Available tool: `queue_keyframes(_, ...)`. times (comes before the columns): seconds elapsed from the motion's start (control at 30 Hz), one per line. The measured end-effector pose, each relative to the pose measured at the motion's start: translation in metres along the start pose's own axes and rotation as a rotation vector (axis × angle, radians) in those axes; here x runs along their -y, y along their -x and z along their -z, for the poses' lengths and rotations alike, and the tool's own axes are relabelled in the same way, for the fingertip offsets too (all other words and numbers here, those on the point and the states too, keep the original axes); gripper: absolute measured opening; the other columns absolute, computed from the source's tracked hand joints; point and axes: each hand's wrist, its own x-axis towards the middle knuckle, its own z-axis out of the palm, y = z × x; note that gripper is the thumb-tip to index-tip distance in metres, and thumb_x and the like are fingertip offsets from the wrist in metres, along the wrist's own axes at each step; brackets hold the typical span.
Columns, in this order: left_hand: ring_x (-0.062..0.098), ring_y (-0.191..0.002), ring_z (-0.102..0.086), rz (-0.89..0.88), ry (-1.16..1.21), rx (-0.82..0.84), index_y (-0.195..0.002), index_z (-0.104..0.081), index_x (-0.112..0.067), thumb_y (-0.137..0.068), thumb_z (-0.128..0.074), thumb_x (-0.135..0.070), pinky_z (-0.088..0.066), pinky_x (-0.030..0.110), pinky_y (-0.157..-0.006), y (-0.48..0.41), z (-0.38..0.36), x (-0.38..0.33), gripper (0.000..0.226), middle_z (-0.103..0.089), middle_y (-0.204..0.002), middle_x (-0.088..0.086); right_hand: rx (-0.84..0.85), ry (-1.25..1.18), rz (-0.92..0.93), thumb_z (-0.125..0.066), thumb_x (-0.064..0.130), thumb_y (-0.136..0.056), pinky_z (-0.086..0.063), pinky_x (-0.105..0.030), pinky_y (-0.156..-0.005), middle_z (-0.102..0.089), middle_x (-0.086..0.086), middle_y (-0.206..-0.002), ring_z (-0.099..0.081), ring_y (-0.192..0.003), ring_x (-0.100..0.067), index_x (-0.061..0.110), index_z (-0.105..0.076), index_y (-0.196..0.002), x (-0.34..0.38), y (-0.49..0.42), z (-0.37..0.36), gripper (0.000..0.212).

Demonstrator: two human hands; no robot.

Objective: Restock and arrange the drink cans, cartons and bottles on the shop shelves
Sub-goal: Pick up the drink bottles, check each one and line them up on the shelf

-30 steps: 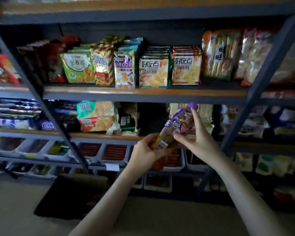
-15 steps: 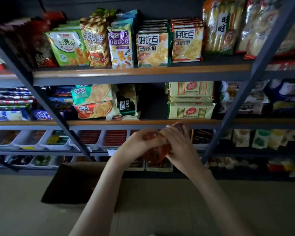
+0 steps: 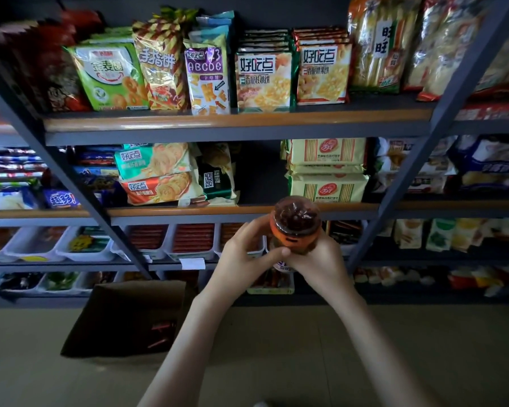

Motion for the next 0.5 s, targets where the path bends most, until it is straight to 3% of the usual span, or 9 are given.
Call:
queue_keyframes(0.13, 0.005, -0.131, -0.046, 0.110, 0.044, 0.101, -0.142, -0.043, -0.032, -0.068, -0.076, -0.062, -0.040, 0.037, -0.110, 0.005, -0.002, 0.028, 0.086, -0.053, -0.139, -0.012, -0.050, -0.009, 0.031, -0.085, 0.017, -0.072, -0.051, -0.015, -0.075, -0.072, 0.009, -0.089, -0.067, -0.086, 0.001, 0.009, -0.067, -0.107, 0.005, -0.007, -0.003, 0.040)
queue_keyframes(0.2, 0.000, -0.133, -0.040, 0.151, -0.009, 0.133, -0.145, -0.033, -0.040, -0.066, -0.077, -0.060, -0.037, 0.024, -0.110, 0.008, -0.005, 0.031, 0.092, -0.046, -0.145, -0.011, -0.041, -0.076, 0.024, -0.083, 0.015, -0.074, -0.054, -0.022, -0.079, -0.074, 0.005, -0.090, -0.069, -0.089, -0.006, 0.009, -0.068, -0.104, 0.010, -0.010, -0.002, 0.034)
queue_keyframes(0.27, 0.000, -0.127, -0.045, 0.170, -0.025, 0.096, -0.137, -0.030, -0.052, -0.068, -0.078, -0.052, -0.041, 0.014, -0.101, 0.007, -0.009, 0.031, 0.084, -0.048, -0.142, -0.008, -0.021, -0.219, -0.005, -0.081, 0.008, -0.076, -0.057, -0.029, -0.080, -0.074, -0.002, -0.092, -0.071, -0.090, -0.015, 0.009, -0.068, -0.103, 0.013, -0.013, -0.003, 0.030)
queue_keyframes(0.4, 0.008, -0.114, -0.059, 0.136, -0.097, -0.028, -0.142, -0.043, -0.031, -0.066, -0.080, -0.053, -0.052, 0.034, -0.094, -0.001, -0.011, 0.033, 0.087, -0.060, -0.126, -0.003, 0.008, -0.411, -0.061, -0.079, 0.009, -0.078, -0.056, -0.035, -0.080, -0.072, -0.007, -0.100, -0.070, -0.095, -0.022, 0.009, -0.061, -0.111, 0.014, -0.017, -0.003, 0.038)
queue_keyframes(0.5, 0.011, -0.110, -0.060, 0.151, -0.044, -0.091, -0.138, -0.049, -0.028, -0.060, -0.077, -0.057, -0.053, 0.037, -0.092, -0.004, -0.013, 0.030, 0.088, -0.061, -0.121, -0.005, 0.030, -0.272, -0.035, -0.078, 0.029, -0.072, -0.054, -0.039, -0.092, -0.068, 0.005, -0.109, -0.067, -0.101, -0.010, 0.024, -0.048, -0.123, 0.015, -0.023, -0.002, 0.059)
